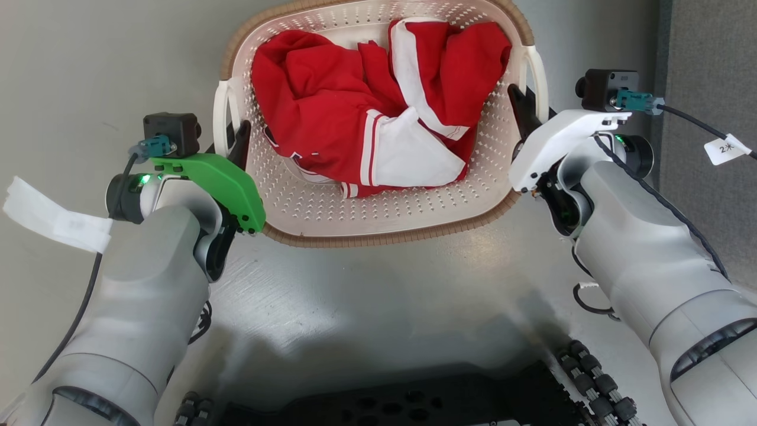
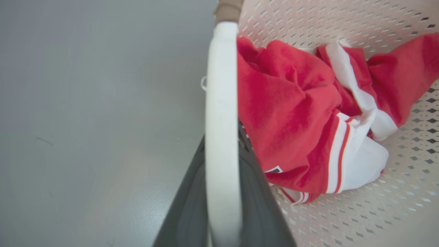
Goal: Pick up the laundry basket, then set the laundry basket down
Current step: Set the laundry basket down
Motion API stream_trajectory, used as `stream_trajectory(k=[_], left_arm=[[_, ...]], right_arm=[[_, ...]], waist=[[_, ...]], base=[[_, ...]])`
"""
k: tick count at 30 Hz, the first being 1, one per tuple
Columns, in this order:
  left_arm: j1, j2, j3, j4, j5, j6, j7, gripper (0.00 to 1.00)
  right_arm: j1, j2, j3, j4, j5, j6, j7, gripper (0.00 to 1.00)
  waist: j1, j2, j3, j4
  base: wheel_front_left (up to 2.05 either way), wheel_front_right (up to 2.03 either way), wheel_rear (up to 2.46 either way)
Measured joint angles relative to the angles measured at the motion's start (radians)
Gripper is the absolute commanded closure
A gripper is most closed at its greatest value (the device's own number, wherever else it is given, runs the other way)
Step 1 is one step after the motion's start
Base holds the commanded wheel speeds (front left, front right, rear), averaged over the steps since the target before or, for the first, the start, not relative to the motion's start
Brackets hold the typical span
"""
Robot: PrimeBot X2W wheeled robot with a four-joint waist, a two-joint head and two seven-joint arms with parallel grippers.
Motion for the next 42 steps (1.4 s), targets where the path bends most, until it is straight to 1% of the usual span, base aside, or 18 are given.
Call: stream_trajectory(k=[10,11,12,13,14,15,18,30,38,42], left_arm=[[-0.003,0.000,-0.012,0.000,0.000,0.000,0.000,1.00],[-0.003,-0.001,-0.012,0.001,0.000,0.000,0.000,0.76],[-0.003,-0.001,-0.014,0.002,0.000,0.000,0.000,0.38],[-0.003,-0.001,-0.019,0.004,0.000,0.000,0.000,0.00],[-0.002,-0.002,-0.024,0.005,0.000,-0.002,0.000,0.00],[-0.002,-0.007,-0.032,0.005,0.000,-0.003,0.000,0.00],[-0.002,-0.017,-0.038,0.005,0.000,-0.007,0.000,0.00],[-0.002,-0.018,-0.044,0.008,-0.009,-0.007,0.000,0.00],[0.003,-0.015,-0.042,0.016,-0.018,-0.007,0.000,0.00],[0.031,-0.010,-0.041,0.017,-0.026,-0.007,0.000,0.00]], right_arm=[[0.005,0.001,-0.021,0.001,-0.011,-0.004,0.000,1.00],[0.007,0.001,-0.024,0.001,-0.014,-0.004,0.000,0.98],[0.009,0.001,-0.026,0.002,-0.017,-0.004,0.000,0.78],[0.011,0.001,-0.030,0.005,-0.017,-0.004,0.000,0.61],[0.012,0.002,-0.034,0.005,-0.017,-0.004,-0.001,0.52],[0.012,0.002,-0.040,0.006,-0.017,-0.003,-0.003,0.00],[0.012,0.007,-0.041,0.010,-0.017,-0.003,-0.003,0.00],[0.013,0.008,-0.049,0.022,-0.017,-0.003,-0.003,0.00],[0.037,0.008,-0.066,0.037,-0.016,-0.004,-0.003,0.00],[0.062,0.008,-0.064,0.049,-0.017,-0.004,-0.003,0.00]], waist=[[0.0000,0.0000,0.001,-0.001],[0.0000,0.0000,0.001,-0.001],[0.0000,0.0000,0.001,-0.001],[0.0000,0.0000,0.001,0.000],[0.0000,0.0000,0.000,0.000],[0.0000,0.0000,0.000,0.000],[0.0000,0.0000,-0.002,0.001],[0.0000,0.0000,-0.016,0.006],[0.0000,0.0000,-0.059,0.005],[0.0000,0.0000,-0.091,0.001]], base=[[0.00,0.00,0.00],[0.00,0.00,0.00],[0.00,0.00,0.00],[0.00,0.00,0.00],[0.00,0.00,0.00],[0.00,0.00,0.00],[0.00,0.00,0.00],[0.00,0.00,0.00],[0.00,0.00,0.00],[0.00,0.00,0.00]])
